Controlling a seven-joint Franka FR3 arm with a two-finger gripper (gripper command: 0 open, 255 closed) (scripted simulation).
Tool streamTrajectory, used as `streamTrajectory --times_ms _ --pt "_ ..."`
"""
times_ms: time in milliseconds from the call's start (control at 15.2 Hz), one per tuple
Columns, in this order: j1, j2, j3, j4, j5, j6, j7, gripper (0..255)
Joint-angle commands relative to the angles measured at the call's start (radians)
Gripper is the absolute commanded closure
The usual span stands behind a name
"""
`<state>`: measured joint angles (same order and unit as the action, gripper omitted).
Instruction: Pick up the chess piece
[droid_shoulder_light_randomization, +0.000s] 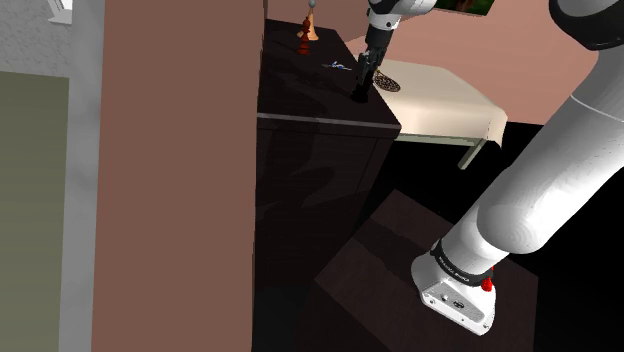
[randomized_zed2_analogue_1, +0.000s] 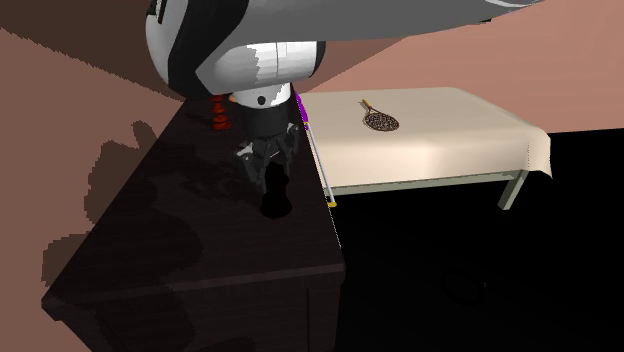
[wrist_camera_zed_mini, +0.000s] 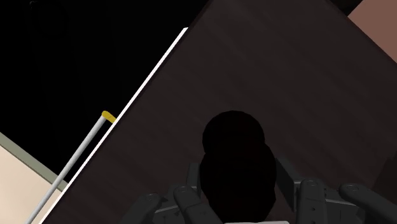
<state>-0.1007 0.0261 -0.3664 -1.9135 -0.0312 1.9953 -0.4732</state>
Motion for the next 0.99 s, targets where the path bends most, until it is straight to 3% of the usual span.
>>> streamTrajectory --times_ms 0,924 --pt "0.0 0.001 0.0 -0.001 0.0 0.0 0.0 255" --pt "0.001 -0.015 0.001 0.155 -0.004 -0.171 -0.002 255"
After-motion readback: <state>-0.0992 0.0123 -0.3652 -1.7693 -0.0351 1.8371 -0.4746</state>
